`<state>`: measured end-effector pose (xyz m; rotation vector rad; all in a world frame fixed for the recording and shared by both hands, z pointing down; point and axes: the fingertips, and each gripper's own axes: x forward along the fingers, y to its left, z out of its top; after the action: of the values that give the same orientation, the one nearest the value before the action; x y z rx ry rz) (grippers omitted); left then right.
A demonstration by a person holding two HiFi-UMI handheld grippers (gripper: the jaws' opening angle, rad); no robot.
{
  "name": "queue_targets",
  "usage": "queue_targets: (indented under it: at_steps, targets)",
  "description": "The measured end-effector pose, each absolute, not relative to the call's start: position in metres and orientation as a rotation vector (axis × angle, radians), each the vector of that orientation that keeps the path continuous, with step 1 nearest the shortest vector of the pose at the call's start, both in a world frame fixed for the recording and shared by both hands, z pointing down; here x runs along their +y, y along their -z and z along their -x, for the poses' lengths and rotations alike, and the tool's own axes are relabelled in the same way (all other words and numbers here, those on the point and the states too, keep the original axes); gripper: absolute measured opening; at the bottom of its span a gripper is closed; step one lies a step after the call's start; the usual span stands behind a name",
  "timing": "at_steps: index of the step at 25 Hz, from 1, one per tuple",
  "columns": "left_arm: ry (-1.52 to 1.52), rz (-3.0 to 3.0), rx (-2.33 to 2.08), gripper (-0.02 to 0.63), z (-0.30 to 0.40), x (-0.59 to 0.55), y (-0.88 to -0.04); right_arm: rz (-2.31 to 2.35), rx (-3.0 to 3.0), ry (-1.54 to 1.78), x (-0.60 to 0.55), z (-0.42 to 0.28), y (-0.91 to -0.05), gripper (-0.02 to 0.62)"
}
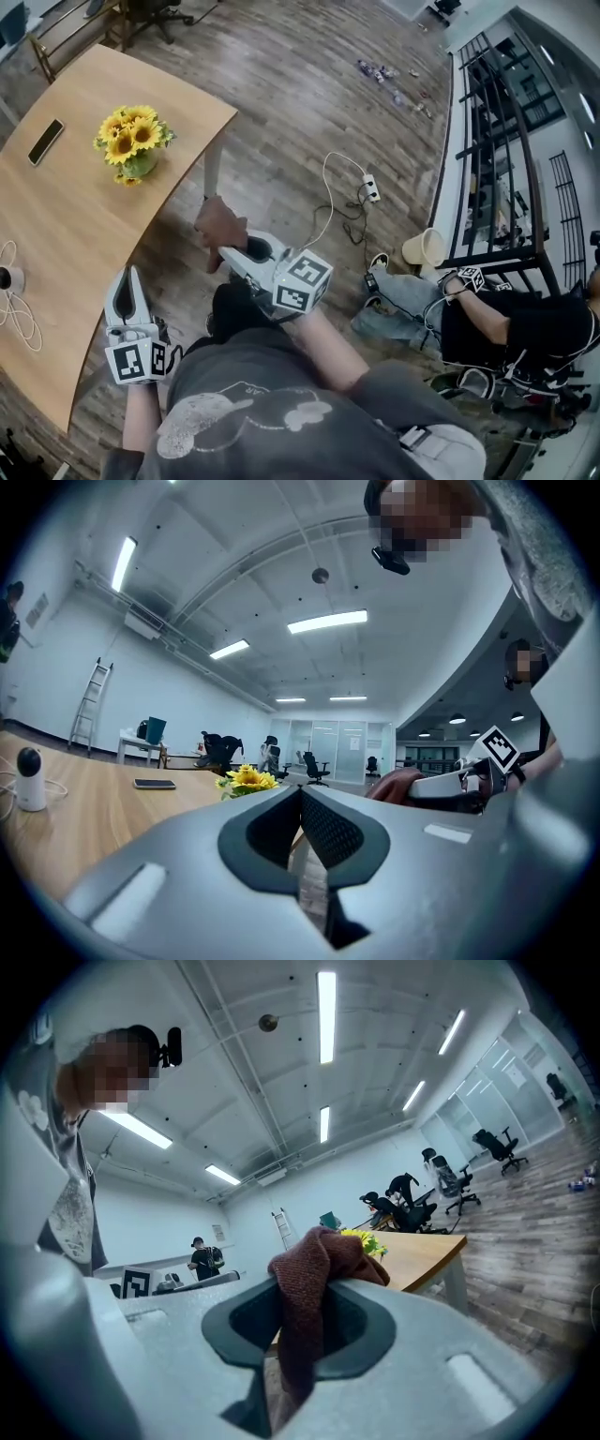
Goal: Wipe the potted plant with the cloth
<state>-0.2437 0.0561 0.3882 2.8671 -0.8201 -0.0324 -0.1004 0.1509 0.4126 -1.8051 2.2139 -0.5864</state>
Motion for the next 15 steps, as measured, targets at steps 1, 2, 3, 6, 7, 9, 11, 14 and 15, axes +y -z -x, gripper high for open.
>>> queue_targets:
  at_steps: [1, 2, 3, 6, 7, 9, 11, 14, 15]
  targets:
    - [0.027, -2.863, -0.815, 0.018, 0.244, 0.054, -0.389, 1.807, 2.213, 0.585, 0.15, 0.103, -0.41, 0.067]
    - [0.021, -2.86, -0.809, 0.018, 0.245, 0.052, -0.39, 1.811, 2.211, 0.582, 0.149, 0.104, -0.408, 0.067]
    - [0.015, -2.857, -0.804, 0.018, 0.246, 0.051, -0.391, 1.816, 2.209, 0.58, 0.149, 0.106, -0.407, 0.066]
    - [0.015, -2.855, -0.798, 0.018, 0.25, 0.051, -0.395, 1.832, 2.209, 0.578, 0.155, 0.112, -0.409, 0.066]
    - [0.019, -2.86, -0.796, 0.018, 0.252, 0.053, -0.395, 1.835, 2.208, 0.582, 0.157, 0.114, -0.411, 0.066]
    - [0.025, -2.866, -0.794, 0.018, 0.256, 0.056, -0.393, 1.84, 2.201, 0.599, 0.16, 0.116, -0.416, 0.066]
    - [0.028, -2.855, -0.803, 0.018, 0.259, 0.056, -0.393, 1.845, 2.201, 0.614, 0.158, 0.116, -0.42, 0.066]
    - [0.025, -2.847, -0.805, 0.018, 0.263, 0.047, -0.396, 1.862, 2.227, 0.603, 0.145, 0.117, -0.425, 0.063]
    - [0.017, -2.854, -0.799, 0.018, 0.264, 0.043, -0.397, 1.875, 2.228, 0.598, 0.139, 0.117, -0.427, 0.063]
